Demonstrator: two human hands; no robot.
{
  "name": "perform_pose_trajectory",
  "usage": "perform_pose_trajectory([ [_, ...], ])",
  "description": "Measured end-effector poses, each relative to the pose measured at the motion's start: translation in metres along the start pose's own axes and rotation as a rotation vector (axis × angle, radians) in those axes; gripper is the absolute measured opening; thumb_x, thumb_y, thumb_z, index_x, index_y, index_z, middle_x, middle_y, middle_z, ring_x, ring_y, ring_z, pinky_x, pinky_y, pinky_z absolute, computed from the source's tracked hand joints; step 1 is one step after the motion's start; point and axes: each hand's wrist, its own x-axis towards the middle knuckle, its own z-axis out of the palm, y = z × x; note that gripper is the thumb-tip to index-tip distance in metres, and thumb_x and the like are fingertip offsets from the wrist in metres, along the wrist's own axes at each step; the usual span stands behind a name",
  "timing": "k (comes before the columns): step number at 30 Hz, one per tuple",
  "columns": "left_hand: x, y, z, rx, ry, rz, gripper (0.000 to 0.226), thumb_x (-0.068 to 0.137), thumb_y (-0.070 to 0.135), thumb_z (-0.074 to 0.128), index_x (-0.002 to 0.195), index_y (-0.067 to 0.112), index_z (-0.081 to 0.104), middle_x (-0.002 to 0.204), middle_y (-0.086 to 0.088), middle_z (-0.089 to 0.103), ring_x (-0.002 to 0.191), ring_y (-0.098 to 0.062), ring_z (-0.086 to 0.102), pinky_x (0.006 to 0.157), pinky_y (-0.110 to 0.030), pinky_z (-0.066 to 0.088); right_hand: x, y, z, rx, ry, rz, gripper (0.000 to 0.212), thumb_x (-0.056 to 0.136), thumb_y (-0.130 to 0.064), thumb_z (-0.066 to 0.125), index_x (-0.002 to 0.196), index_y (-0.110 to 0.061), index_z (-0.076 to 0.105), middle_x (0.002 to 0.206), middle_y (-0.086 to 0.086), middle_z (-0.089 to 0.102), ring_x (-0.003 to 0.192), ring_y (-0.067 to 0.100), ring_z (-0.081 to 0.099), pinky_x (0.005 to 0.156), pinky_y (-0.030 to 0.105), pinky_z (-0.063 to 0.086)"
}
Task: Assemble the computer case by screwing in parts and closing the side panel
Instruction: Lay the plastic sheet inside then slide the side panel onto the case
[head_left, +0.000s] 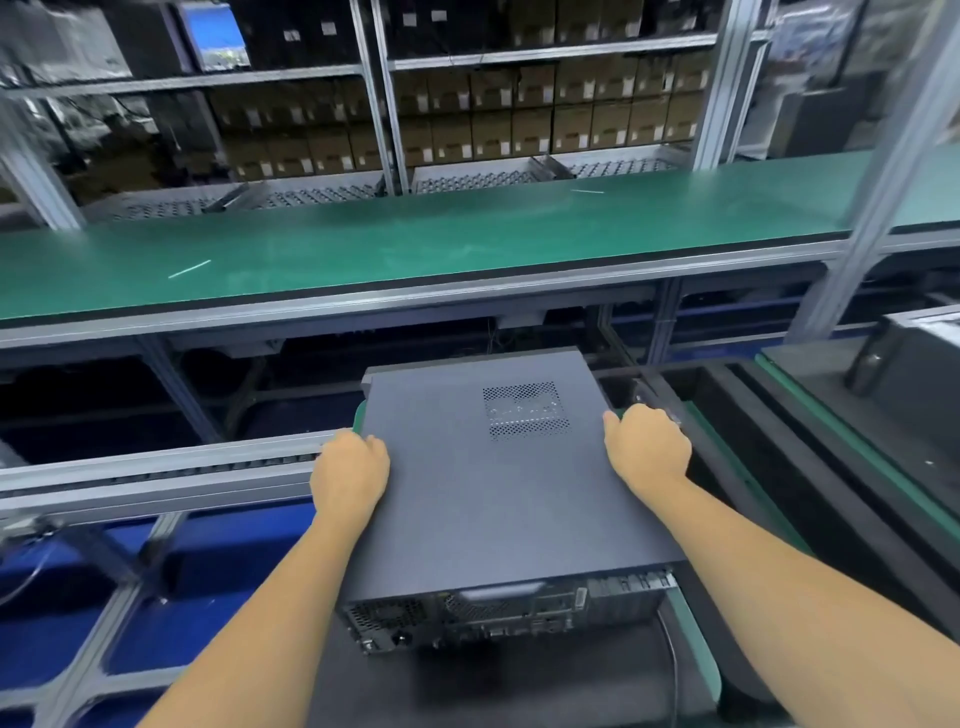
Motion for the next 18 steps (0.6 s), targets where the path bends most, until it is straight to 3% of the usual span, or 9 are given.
perform_pose_trajectory([
  [4, -0.002, -0.001, 0.001, 0.101, 0.070, 0.045, 0.015, 0.089, 0.016, 0.046, 0.078, 0.005, 0.042, 0.078, -0.013, 0.054, 0.066, -0.029, 0.044, 0.058, -0.033, 0.034, 0.002, 0.004, -0.002, -0.145, 0.064, -0.124, 0.036, 0.103, -0.034, 0.046, 0.084, -0.008, 0.062, 0.087, 0.011, 0.068, 0.083, 0.032, 0.066, 0.062, 0.030, 0.038],
  [7, -0.008, 0.004, 0.001, 0.183, 0.150, 0.158, 0.010, 0.080, 0.009, 0.051, 0.076, 0.006, 0.043, 0.081, -0.009, 0.046, 0.073, -0.025, 0.041, 0.053, -0.033, 0.029, 0.009, 0.001, -0.005, -0.119, 0.118, -0.202, 0.032, 0.102, -0.033, 0.048, 0.081, -0.010, 0.056, 0.089, 0.011, 0.068, 0.084, 0.032, 0.065, 0.062, 0.031, 0.036],
  [10, -0.009, 0.008, 0.006, 0.224, 0.143, 0.281, 0.010, 0.082, 0.012, 0.054, 0.085, 0.004, 0.048, 0.090, -0.013, 0.049, 0.081, -0.027, 0.043, 0.063, -0.033, 0.034, 0.012, -0.006, -0.001, -0.083, 0.046, -0.259, 0.034, 0.102, -0.036, 0.045, 0.112, -0.006, 0.058, 0.112, 0.013, 0.060, 0.104, 0.031, 0.059, 0.075, 0.038, 0.045],
  [12, -0.009, 0.008, 0.014, 0.219, 0.034, 0.298, 0.023, 0.089, 0.024, 0.050, 0.098, 0.002, 0.050, 0.105, -0.014, 0.051, 0.093, -0.030, 0.047, 0.077, -0.038, 0.040, 0.013, -0.007, 0.007, -0.080, -0.071, -0.324, 0.042, 0.104, -0.038, 0.041, 0.130, -0.006, 0.049, 0.131, 0.014, 0.051, 0.118, 0.031, 0.051, 0.090, 0.041, 0.045],
  [15, -0.008, 0.002, 0.023, 0.140, -0.108, 0.283, 0.040, 0.096, 0.035, 0.039, 0.121, 0.005, 0.047, 0.133, -0.012, 0.044, 0.120, -0.028, 0.042, 0.095, -0.041, 0.037, 0.018, -0.008, 0.017, -0.050, -0.198, -0.428, 0.056, 0.106, -0.038, 0.033, 0.150, -0.003, 0.030, 0.157, 0.013, 0.029, 0.141, 0.031, 0.033, 0.110, 0.040, 0.032],
  [18, -0.007, -0.001, 0.025, 0.142, -0.126, 0.276, 0.044, 0.097, 0.036, 0.033, 0.127, 0.005, 0.043, 0.139, -0.010, 0.039, 0.125, -0.027, 0.040, 0.100, -0.043, 0.037, 0.026, -0.011, 0.021, -0.066, -0.231, -0.485, 0.060, 0.107, -0.039, 0.030, 0.153, -0.001, 0.023, 0.162, 0.013, 0.021, 0.147, 0.028, 0.022, 0.118, 0.040, 0.021],
])
